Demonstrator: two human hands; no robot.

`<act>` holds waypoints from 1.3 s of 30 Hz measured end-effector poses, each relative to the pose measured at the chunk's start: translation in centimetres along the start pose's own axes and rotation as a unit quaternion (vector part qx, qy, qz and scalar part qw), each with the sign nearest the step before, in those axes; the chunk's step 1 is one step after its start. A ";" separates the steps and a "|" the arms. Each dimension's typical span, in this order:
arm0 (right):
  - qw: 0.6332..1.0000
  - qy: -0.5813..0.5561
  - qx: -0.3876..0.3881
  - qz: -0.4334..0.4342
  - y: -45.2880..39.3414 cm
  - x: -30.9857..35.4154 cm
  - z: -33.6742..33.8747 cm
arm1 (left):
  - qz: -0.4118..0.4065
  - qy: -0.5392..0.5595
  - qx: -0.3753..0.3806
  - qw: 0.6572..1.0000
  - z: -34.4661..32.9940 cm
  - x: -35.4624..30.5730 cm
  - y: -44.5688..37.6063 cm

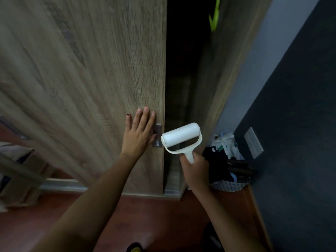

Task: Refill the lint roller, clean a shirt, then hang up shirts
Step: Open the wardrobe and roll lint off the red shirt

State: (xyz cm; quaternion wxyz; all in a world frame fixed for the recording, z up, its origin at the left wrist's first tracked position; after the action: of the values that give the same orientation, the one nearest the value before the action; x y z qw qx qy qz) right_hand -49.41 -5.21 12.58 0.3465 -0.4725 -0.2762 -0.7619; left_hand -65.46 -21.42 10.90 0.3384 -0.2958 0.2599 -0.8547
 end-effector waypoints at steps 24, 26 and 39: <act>0.988 -0.042 0.114 0.096 2.7 9.7 -19.2 | 0.205 0.024 -0.009 0.978 6.8 23.1 3.6; 0.986 -0.040 0.118 0.107 3.1 10.3 -20.3 | 0.215 0.025 -0.003 0.976 6.6 24.0 4.3; 0.988 -0.032 0.120 0.096 3.2 10.3 -22.8 | 0.235 0.029 0.027 0.971 7.6 29.5 7.5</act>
State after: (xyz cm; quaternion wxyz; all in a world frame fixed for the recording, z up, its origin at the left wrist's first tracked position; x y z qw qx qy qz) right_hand -62.12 -26.98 13.15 0.4629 -0.4758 -0.3299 -0.6712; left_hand -74.73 -49.64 21.07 0.5300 -0.1923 0.3086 -0.7661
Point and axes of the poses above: each hand's wrist, its own y-axis away from the middle knuckle, its own z-axis out of the back of the hand, x = y × z, the point moved 2 cm from there along -y, towards the middle knuckle, and after that the axes turned 10 degrees about -z, right-handed, at the moved point
